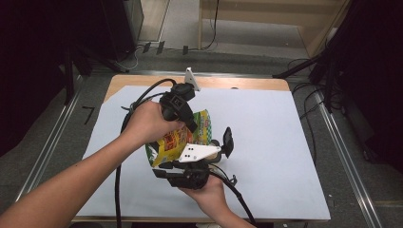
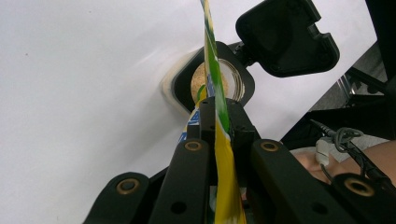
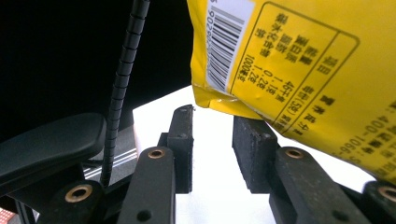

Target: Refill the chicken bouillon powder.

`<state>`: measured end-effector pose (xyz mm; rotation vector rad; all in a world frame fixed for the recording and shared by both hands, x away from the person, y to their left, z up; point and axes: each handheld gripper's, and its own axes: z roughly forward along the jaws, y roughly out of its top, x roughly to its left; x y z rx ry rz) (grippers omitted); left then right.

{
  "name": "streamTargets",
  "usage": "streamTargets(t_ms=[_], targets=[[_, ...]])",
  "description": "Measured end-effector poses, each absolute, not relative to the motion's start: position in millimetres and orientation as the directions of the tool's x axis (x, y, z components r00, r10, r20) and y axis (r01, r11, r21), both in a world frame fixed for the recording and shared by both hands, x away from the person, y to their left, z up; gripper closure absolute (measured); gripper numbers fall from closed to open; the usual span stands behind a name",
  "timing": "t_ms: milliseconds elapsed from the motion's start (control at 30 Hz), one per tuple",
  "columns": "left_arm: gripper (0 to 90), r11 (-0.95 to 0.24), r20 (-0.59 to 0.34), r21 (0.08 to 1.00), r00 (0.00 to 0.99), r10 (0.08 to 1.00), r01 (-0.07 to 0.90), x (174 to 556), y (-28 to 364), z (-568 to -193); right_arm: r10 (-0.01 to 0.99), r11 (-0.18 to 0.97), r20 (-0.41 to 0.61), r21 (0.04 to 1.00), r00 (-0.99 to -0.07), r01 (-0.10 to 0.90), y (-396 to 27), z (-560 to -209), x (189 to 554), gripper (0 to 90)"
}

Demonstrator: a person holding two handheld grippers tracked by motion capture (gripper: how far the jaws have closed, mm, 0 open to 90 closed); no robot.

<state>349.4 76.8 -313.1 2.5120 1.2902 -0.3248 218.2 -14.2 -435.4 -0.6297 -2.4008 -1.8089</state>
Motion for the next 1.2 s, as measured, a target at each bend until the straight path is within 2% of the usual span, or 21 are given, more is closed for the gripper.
streamTargets(t_ms=[1200], targets=[[88.3,-0.558,-0.335,0.155,0.574,0.747,0.815,348.9,75.5,-312.3,0.287,0.222,0.297,0.904,-0.911,0.365,-15.4,-440.2,219.1,70.8]])
